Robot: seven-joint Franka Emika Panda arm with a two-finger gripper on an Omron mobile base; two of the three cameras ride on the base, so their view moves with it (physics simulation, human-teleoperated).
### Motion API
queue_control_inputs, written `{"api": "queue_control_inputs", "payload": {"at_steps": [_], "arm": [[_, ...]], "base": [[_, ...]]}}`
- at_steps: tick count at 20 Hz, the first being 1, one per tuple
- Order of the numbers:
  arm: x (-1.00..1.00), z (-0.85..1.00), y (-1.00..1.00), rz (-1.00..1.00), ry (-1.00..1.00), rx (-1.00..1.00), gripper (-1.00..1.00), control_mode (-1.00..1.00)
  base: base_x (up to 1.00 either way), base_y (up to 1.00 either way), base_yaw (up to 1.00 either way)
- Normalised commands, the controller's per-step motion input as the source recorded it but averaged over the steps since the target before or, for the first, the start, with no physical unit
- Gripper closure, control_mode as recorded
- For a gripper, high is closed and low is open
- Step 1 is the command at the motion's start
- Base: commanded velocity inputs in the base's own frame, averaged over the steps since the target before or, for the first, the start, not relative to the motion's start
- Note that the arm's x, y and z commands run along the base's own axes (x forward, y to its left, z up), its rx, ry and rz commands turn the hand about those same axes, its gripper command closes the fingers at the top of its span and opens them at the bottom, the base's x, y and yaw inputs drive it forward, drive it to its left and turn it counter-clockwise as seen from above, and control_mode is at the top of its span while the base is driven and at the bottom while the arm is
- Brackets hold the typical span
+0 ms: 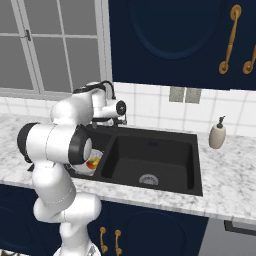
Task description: Put the colander in the sink, put the mango, banana in the colander, and turn on the sink faucet and pour water over the colander.
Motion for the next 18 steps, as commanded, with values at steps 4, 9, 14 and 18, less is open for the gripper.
{"api": "queue_control_inputs", "payload": {"at_steps": [4,9,14,18], "arm": [[0.36,-0.48,0.6,0.01,-0.6,0.0,-1.0,-1.0],[0.23,-0.26,0.24,0.01,-0.47,0.0,-1.0,-1.0],[-0.94,0.79,-0.6,0.34,-0.29,0.12,-1.0,-1.0],[-0.84,0.95,-0.08,0.31,-0.16,0.11,-1.0,-1.0]], "base": [[0.0,0.0,0.0],[0.0,0.0,0.0],[0.0,0.0,0.0],[0.0,0.0,0.0]]}}
